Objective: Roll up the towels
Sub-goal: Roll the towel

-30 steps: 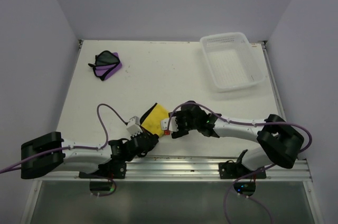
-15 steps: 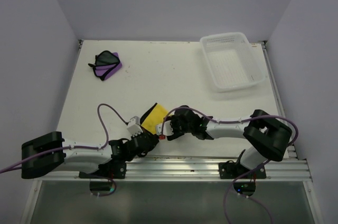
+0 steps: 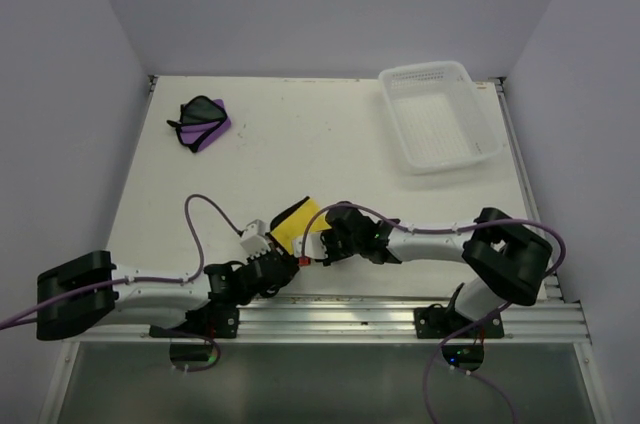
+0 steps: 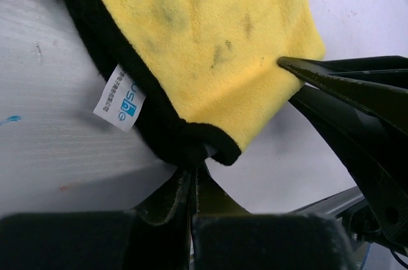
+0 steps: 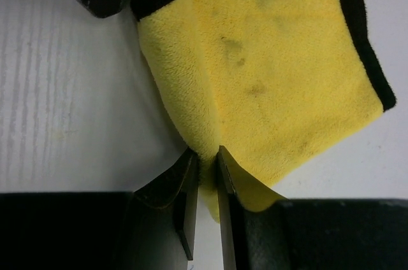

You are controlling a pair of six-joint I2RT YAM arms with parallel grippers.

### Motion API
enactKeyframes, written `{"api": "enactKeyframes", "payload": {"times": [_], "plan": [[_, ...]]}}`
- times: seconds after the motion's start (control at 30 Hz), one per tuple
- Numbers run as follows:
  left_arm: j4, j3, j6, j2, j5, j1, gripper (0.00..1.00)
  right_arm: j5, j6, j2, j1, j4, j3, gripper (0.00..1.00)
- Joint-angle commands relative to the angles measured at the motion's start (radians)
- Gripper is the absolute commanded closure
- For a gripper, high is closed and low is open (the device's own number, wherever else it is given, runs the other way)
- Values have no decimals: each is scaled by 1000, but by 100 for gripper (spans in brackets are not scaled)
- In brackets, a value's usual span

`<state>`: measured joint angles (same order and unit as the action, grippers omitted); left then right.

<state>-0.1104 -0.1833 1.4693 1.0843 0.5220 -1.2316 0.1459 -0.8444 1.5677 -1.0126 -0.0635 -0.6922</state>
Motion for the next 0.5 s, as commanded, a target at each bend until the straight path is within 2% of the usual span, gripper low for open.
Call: {"api": "enactKeyframes", "payload": {"times": [0.0,0.47], "plan": [[190,-8,-52,-30,12,1,100,-9,88,-57,-15,132,-52,79],[334,-70,-110,-201,29,1,100,-14,517,-97,-119,382,-162,78]]}}
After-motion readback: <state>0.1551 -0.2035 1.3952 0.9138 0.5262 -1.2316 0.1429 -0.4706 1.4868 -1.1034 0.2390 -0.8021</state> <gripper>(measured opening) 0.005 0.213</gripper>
